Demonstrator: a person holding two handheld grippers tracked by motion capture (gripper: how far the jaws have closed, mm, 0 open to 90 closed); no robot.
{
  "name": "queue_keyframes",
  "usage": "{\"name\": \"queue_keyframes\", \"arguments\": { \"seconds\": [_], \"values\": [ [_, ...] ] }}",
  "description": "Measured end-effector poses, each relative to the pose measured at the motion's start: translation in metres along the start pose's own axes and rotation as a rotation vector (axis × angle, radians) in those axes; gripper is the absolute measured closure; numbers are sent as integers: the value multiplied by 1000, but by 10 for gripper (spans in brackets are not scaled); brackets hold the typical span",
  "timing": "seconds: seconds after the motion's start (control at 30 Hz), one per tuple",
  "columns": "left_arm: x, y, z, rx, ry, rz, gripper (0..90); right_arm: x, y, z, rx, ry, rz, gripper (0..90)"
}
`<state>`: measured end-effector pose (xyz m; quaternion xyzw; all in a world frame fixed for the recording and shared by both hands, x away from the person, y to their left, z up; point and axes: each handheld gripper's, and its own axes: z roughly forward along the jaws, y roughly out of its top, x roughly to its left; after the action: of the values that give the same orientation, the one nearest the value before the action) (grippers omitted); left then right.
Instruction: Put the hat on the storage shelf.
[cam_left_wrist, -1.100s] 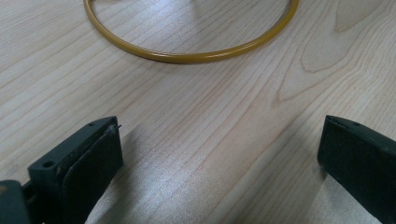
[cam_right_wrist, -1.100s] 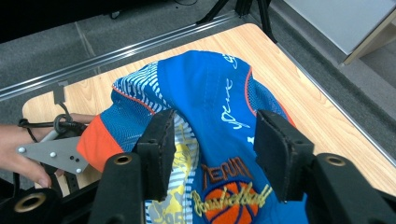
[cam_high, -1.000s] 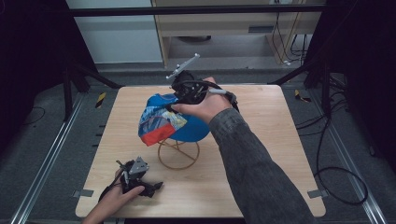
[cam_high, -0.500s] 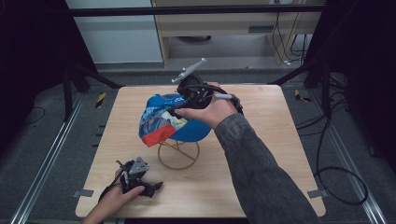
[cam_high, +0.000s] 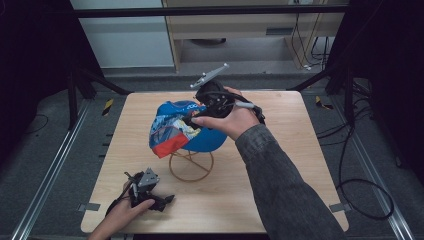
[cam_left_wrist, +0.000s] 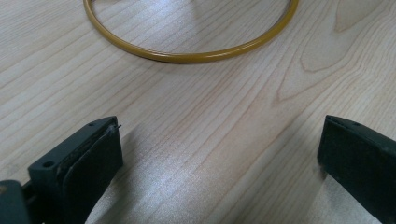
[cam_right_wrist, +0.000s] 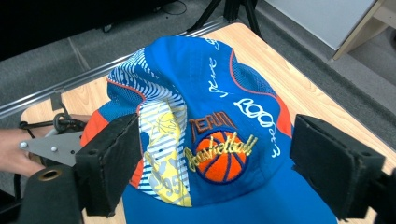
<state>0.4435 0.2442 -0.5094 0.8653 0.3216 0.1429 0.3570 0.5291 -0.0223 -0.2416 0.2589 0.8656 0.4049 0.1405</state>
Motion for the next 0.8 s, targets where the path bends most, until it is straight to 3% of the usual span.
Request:
{"name": "queue_keyframes", "arguments": {
  "seconds": [0.43,0.8],
  "values": [
    [0,0,0,0,0,-1,0,-6,-19,-12,-29,-23,23,68],
    [0,0,0,0,0,-1,0,-16,-35,-31,-63,-52,45,58]
  ]
}}
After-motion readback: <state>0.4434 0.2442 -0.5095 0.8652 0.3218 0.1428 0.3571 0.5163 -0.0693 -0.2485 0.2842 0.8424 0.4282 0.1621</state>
